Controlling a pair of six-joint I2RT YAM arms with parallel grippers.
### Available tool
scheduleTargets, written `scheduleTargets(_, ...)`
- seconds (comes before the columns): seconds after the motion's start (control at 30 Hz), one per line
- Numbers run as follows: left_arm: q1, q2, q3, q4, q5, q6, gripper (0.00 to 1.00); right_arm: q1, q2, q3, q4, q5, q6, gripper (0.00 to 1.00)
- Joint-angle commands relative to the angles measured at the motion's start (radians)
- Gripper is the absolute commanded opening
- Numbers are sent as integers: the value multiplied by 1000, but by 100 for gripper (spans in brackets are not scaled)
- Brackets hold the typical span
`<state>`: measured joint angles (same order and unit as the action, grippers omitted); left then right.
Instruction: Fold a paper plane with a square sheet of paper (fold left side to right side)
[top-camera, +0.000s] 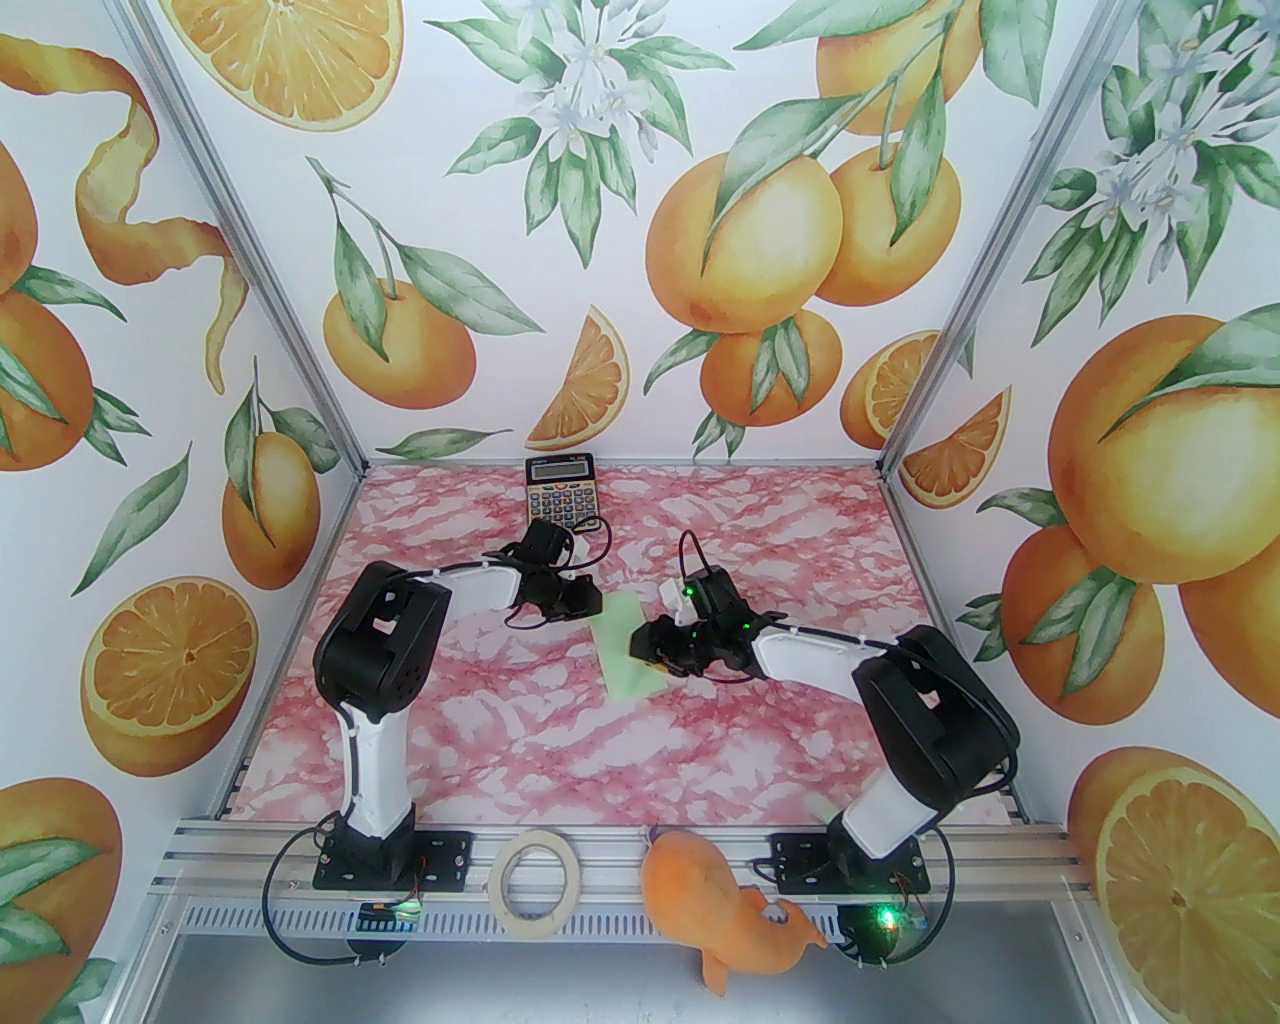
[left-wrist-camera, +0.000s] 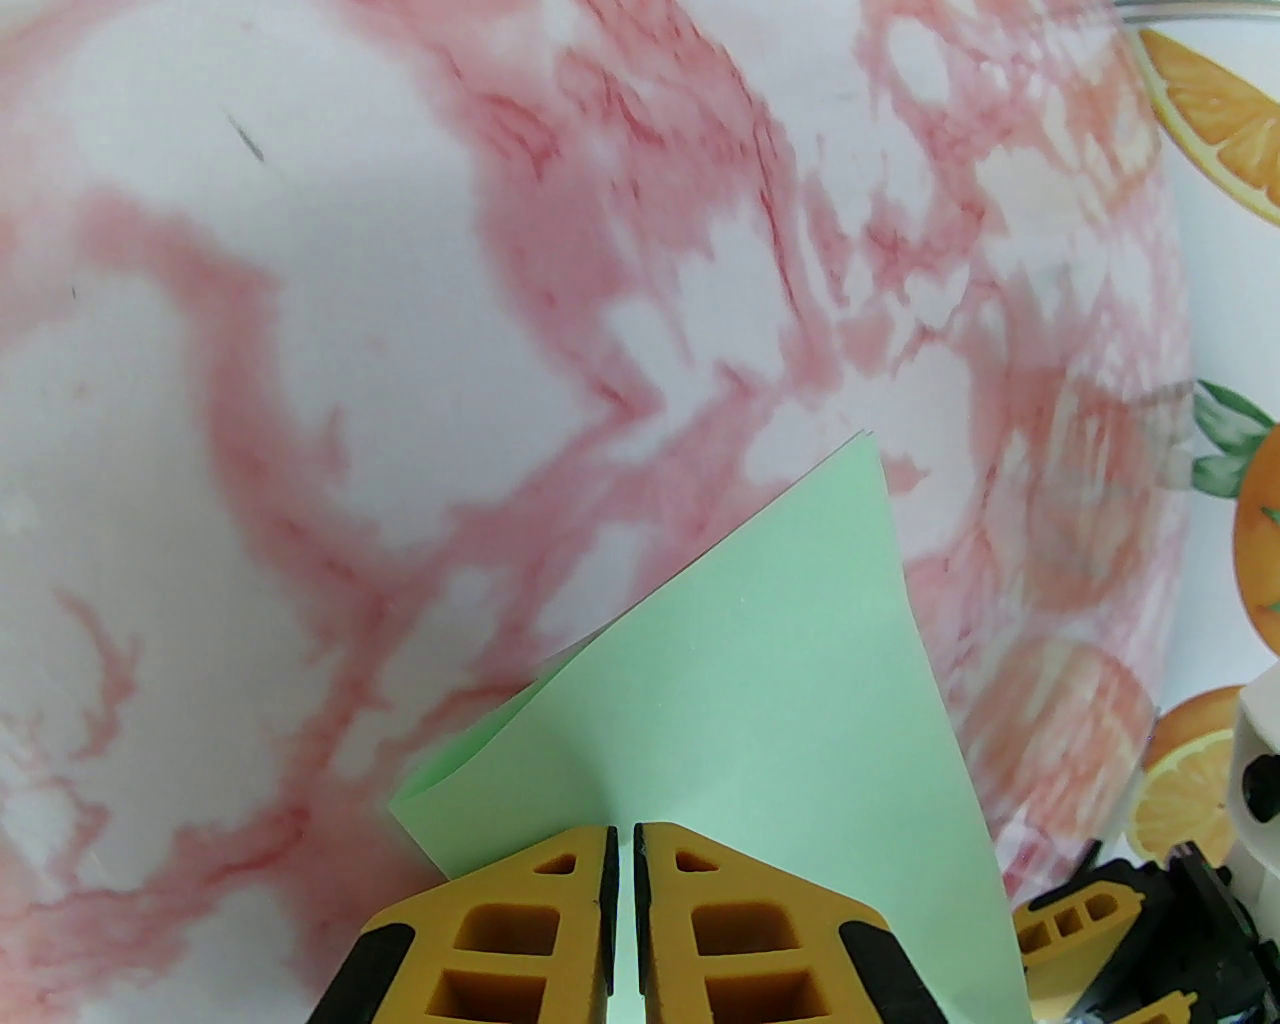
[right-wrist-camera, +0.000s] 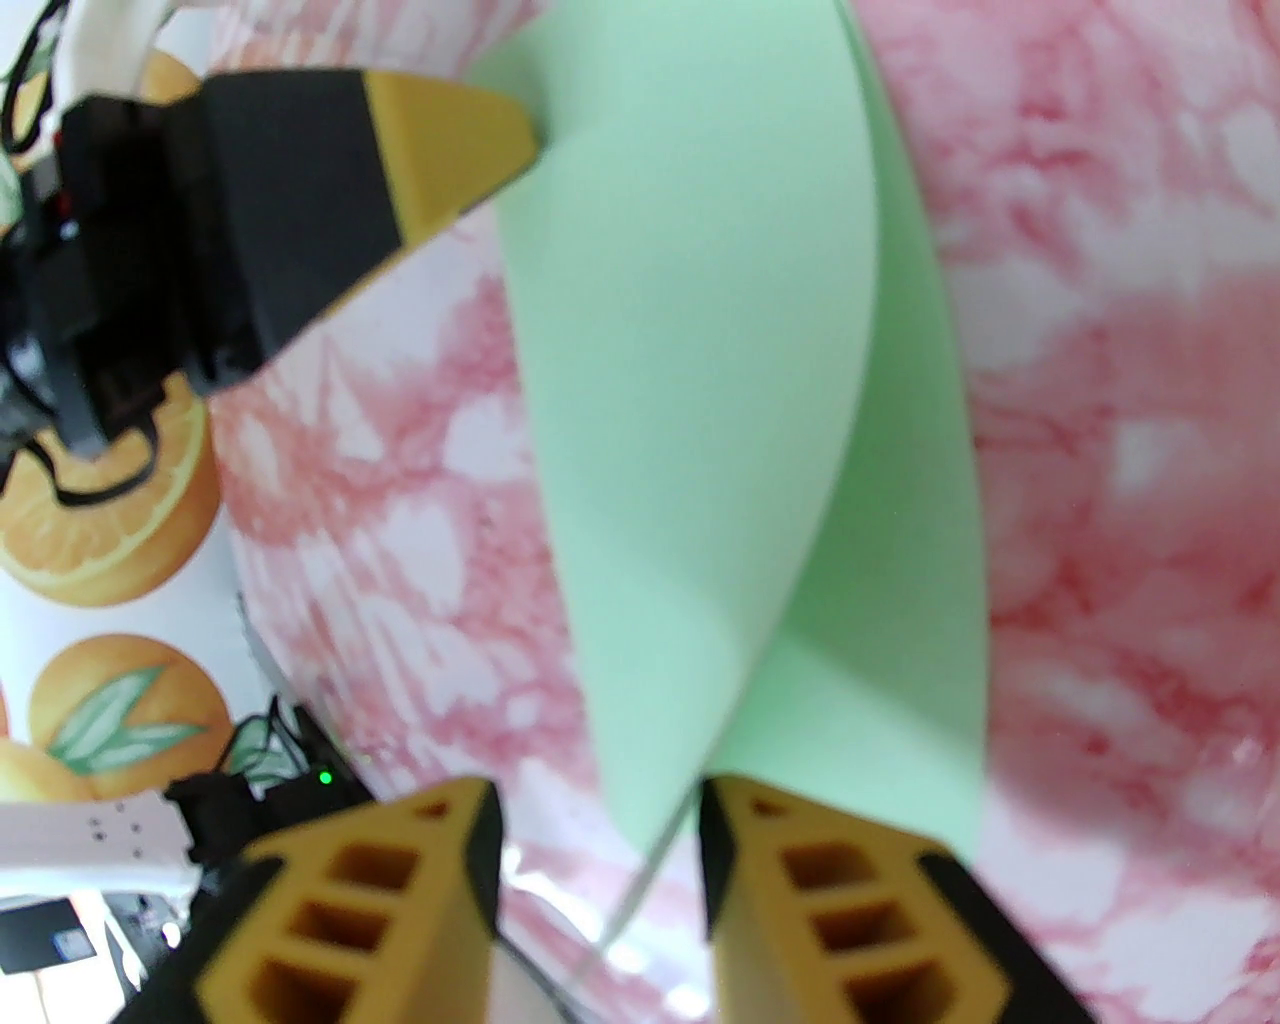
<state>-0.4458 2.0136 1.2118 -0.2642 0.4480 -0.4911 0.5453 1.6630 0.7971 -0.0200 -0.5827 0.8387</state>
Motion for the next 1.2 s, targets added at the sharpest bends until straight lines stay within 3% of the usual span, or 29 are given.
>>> scheduleTargets(0.0,-5,-34,-15,-23,3,8,13,20,27,23,54,-17,22,39)
scheduleTargets(0.27,-4,-55,-26,-20,2,-1,13,39,77,55,68,-13,33,40)
scheduleTargets(0.43,12,-143,-42,-31,-2,-21,18,42,95,61,86,-21,42,40)
scheduleTargets(0.73,4,-343,-254,70,16,-125,18,41,112,67,110,-31,57,42)
scheduleTargets(1.0,-40,-410,-376,137,38,-171,18,42,127,52,151,-43,80,48)
scheduleTargets(1.17,-80,-461,-442,197,39,-189,24,43,128,50,155,-40,88,50)
